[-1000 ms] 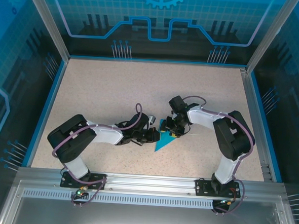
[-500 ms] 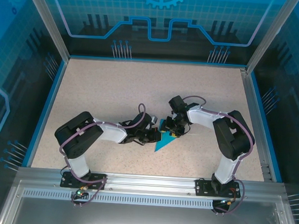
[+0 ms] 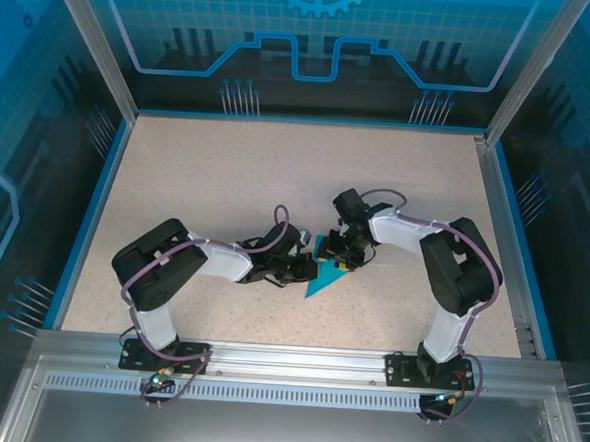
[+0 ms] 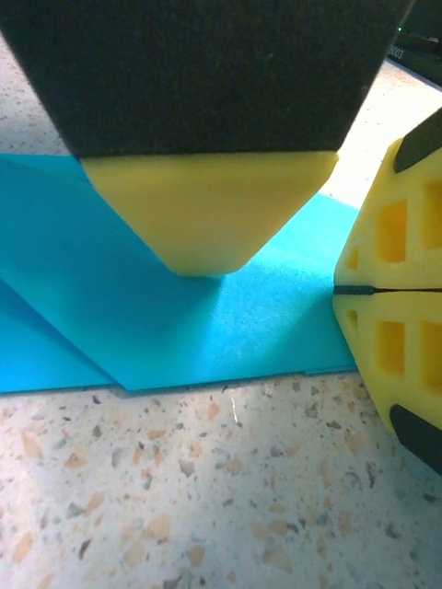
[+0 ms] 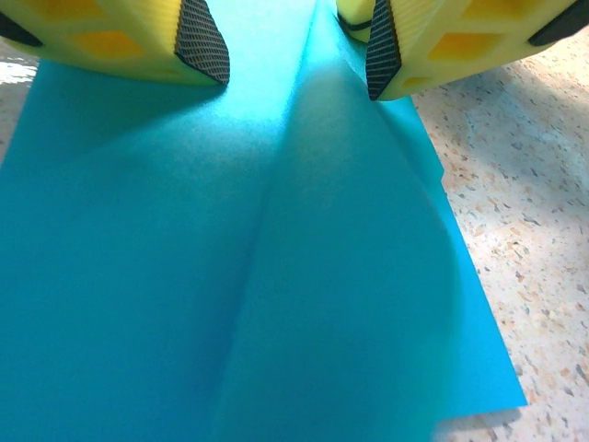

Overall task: Fold a paper plane with a square sheet of paper (pick it up from the middle)
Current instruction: Fourth fold the wing at the center of the table.

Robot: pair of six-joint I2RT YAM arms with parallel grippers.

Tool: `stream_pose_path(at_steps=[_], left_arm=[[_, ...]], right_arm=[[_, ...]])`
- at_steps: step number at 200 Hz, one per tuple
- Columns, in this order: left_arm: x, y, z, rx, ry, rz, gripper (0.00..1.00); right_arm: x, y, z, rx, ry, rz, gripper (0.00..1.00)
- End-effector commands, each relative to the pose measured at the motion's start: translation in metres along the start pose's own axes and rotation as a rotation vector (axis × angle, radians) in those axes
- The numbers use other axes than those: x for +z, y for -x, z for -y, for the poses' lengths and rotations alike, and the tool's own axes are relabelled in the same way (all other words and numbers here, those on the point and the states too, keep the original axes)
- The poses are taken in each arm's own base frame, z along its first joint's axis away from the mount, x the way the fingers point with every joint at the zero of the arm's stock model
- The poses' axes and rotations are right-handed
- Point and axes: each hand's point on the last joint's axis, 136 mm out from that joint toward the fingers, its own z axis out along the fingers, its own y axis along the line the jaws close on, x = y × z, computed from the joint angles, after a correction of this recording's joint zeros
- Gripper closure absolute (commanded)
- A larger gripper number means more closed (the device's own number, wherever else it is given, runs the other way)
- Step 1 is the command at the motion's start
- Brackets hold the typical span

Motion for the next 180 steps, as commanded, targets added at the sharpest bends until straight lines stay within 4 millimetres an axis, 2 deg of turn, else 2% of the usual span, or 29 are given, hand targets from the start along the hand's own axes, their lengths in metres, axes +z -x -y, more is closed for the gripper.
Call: stream_pose_path(at_steps=[1,15,31,61,74,87,95,106,109,135,148,180], left_arm=[[0.005,-0.006,-0.01,-0.01,0.045,-0.046,0.95],[0.006,-0.009,-0.016,-0.016,0.063,-0.061,0.96],[0.006,-0.014,-0.024,-0.025,0.091,-0.074,0.97],[0.004,-0.021,-0.034,-0.025,0.128,-0.094,0.99],[0.004,-0.022,-0.036,-0.026,0.134,-0.099,0.99],[0.005,-0.024,-0.038,-0.028,0.14,-0.107,1.0],[0.005,-0.024,-0.039,-0.029,0.144,-0.109,1.0],[0.005,-0.025,-0.039,-0.031,0.144,-0.114,1.0],[0.006,-0.025,-0.04,-0.031,0.147,-0.114,1.0],[0.007,-0.026,-0.041,-0.041,0.156,-0.12,1.0],[0.007,-0.026,-0.042,-0.045,0.163,-0.123,1.0],[0.006,-0.027,-0.045,-0.057,0.174,-0.126,1.0]], right_arm=[[0.047,-0.023,0.072,0.047,-0.242,-0.088,0.49],[0.041,-0.02,0.062,0.037,-0.207,-0.072,0.49],[0.025,-0.013,0.042,0.009,-0.123,-0.026,0.48],[-0.029,0.005,-0.003,-0.077,0.061,0.127,0.45],[-0.048,0.009,-0.017,-0.137,0.121,0.19,0.45],[-0.059,0.008,-0.021,-0.182,0.152,0.226,0.48],[-0.06,0.007,-0.021,-0.203,0.162,0.236,0.51],[-0.061,0.005,-0.028,-0.234,0.204,0.237,0.64],[-0.054,0.0,-0.022,-0.233,0.2,0.217,0.66],[-0.042,-0.011,-0.028,-0.277,0.262,0.165,0.84],[-0.037,-0.014,-0.032,-0.305,0.291,0.151,0.88],[-0.023,-0.016,-0.031,-0.325,0.293,0.116,0.91]])
